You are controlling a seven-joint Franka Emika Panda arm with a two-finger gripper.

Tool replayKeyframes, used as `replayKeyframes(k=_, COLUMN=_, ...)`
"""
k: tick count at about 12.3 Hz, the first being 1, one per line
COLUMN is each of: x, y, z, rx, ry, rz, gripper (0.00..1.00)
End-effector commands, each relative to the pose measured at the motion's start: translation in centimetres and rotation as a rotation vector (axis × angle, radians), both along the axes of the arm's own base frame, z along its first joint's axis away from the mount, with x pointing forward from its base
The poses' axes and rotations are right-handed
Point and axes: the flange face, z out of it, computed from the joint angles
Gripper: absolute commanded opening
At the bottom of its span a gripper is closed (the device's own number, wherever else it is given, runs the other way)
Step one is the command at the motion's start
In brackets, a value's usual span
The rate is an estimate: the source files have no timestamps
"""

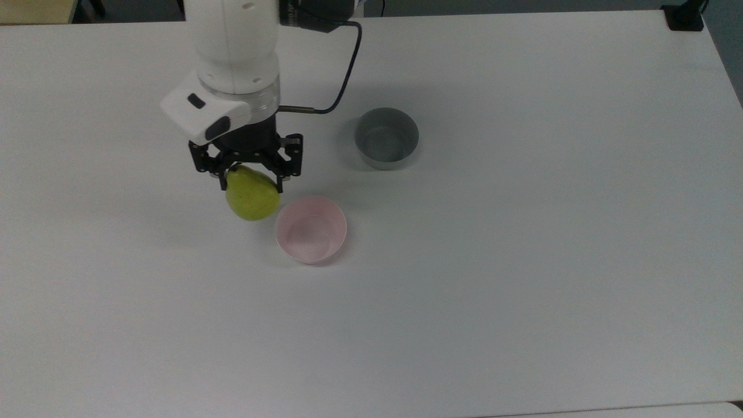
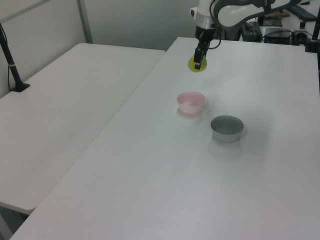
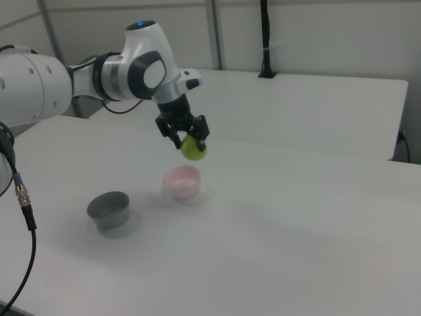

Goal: Place the pear in the bowl
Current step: 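Carry the held pear over the pink bowl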

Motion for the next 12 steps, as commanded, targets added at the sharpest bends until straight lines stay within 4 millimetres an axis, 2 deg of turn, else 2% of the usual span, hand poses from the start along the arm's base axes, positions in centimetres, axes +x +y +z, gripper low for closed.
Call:
replayKeyframes(k=1, x=-1.2, y=4.8, z=-1.0, rx=-0.001, ry=0.024, rz=-0.022, gripper=0.47)
replayKeyframes(k=6, x=-1.5, y=5.5, z=-3.0, rx=-0.018, ry=0.052, rz=-0.020, gripper=0.47)
replayKeyframes(k=12, x=-0.7, y=6.5, z=-5.6, rx=-0.026, ry=0.019, rz=0.017, gripper=0.47)
